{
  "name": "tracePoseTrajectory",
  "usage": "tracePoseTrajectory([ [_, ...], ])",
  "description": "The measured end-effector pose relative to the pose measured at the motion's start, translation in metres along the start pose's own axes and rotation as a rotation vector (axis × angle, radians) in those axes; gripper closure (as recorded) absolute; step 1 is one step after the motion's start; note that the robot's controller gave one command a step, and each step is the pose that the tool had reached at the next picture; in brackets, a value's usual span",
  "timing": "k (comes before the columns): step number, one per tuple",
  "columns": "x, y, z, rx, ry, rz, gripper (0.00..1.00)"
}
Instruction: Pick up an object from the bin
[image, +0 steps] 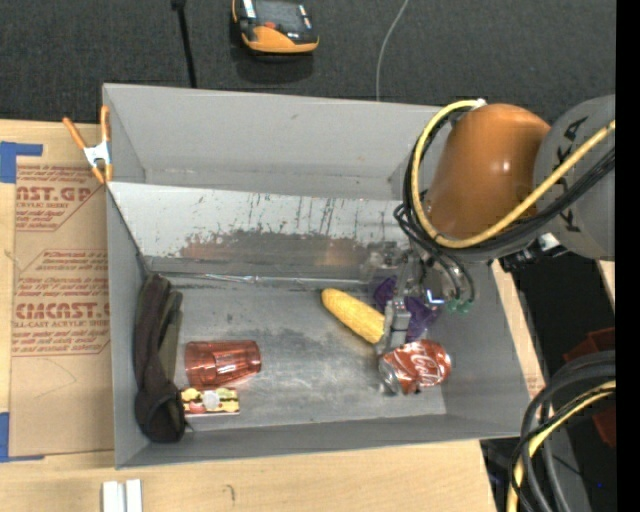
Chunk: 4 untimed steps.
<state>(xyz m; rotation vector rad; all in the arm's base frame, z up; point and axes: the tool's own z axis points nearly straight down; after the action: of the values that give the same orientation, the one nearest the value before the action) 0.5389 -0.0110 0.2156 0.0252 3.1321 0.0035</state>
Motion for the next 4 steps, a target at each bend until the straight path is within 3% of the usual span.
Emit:
tracePoseTrajectory([
  [1,-0.026,-0.024,0.048,0.002,0.005,-0.077,0.0],
  [2,-0.04,-0.016,0.085,0.002,0.006,-0.145,0.0],
  [3,-0.036,-0.029,0.11,0.0,0.006,-0.119,0.0],
  [4,-0.046,-0.04,0.131,0.002,0.006,-0.052,0.0],
])
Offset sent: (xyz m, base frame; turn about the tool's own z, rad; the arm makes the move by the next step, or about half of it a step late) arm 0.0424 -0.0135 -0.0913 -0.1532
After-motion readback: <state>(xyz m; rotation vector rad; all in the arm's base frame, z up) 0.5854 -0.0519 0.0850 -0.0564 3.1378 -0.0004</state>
